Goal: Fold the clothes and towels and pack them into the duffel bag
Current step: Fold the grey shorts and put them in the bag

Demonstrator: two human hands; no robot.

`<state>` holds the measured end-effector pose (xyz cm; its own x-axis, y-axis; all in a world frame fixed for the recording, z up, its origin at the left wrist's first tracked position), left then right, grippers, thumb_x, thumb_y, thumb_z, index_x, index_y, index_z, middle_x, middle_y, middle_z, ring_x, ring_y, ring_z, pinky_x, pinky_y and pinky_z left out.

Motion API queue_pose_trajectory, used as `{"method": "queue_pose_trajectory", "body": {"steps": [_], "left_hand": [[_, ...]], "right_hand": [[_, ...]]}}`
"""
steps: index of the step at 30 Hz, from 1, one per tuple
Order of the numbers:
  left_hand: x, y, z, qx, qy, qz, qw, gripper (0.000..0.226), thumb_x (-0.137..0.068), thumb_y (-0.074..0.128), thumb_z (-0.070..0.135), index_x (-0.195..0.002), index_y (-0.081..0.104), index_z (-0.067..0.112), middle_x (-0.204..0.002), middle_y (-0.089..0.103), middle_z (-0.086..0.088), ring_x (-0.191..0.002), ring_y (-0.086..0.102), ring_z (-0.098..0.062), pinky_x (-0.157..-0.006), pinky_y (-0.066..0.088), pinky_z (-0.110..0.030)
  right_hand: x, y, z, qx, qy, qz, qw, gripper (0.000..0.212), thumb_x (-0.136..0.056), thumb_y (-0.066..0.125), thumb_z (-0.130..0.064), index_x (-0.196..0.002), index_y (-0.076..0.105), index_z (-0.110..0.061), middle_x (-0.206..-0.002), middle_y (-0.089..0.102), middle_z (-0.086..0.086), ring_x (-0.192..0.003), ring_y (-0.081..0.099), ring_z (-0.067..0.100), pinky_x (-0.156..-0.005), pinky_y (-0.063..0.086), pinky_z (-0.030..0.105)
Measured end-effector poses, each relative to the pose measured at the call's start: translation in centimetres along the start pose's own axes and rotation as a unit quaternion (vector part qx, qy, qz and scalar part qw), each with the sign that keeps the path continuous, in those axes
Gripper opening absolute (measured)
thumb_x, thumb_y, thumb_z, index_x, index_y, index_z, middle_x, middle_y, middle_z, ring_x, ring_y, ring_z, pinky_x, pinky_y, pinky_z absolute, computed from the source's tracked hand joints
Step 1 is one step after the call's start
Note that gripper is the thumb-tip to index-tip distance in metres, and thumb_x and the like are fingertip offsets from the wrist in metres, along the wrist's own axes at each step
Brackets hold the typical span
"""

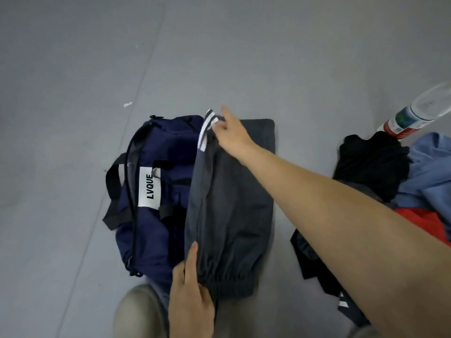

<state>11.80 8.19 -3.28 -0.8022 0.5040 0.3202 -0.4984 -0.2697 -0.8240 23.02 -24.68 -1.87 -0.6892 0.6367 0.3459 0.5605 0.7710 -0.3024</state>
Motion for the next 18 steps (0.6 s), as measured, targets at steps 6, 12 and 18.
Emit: {"method": "queue_pose_trajectory", "body": {"steps": [6, 12, 18], "left_hand": [[-2.2, 1.8, 0.2, -0.086, 0.156, -0.020, 0.984, 0.089, -0.077, 0.069, -0.006, -0.153, 0.037, 0.028, -0.152, 0.042, -0.007, -0.130, 0.051, -0.029, -0.102, 0.050, -0.041], [-4.3, 5.5, -1.1, -0.186, 0.239, -0.074, 0.950, 0.059, -0.104, 0.040, 0.030, -0.159, 0.020, 0.028, -0.162, 0.027, -0.012, -0.149, 0.027, -0.032, -0.117, 0.035, -0.047], [-3.4, 8.7, 1.0, -0.174, 0.257, -0.102, 0.945, 0.058, -0.102, 0.000, 0.052, -0.159, -0.001, 0.037, -0.168, 0.006, -0.003, -0.154, 0.005, -0.021, -0.122, 0.021, -0.040]], "right_hand": [[13.1, 0.6, 6.8, 0.244, -0.142, -0.042, 0.958, 0.046, -0.104, 0.043, -0.030, -0.150, 0.044, -0.022, -0.154, 0.044, -0.001, -0.138, 0.045, 0.019, -0.113, 0.040, 0.039], [26.7, 4.5, 19.9, 0.521, -0.287, -0.247, 0.765, 0.081, -0.092, 0.035, -0.070, -0.158, 0.024, -0.026, -0.160, 0.033, 0.003, -0.148, 0.030, 0.024, -0.118, 0.031, 0.049], [26.6, 1.9, 22.9, 0.547, -0.152, -0.215, 0.794, 0.073, -0.090, 0.029, -0.061, -0.155, 0.031, -0.029, -0.158, 0.038, 0.008, -0.147, 0.030, 0.031, -0.114, 0.020, 0.055]]}}
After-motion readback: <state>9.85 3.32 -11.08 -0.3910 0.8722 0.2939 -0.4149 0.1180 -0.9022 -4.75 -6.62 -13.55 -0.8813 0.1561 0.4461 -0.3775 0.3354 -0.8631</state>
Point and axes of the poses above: each hand's wrist, its own x-axis away from the middle knuckle, its own y-axis out of the palm, z = x × y, the point moved 6 cm from there along -x, towards the middle knuckle
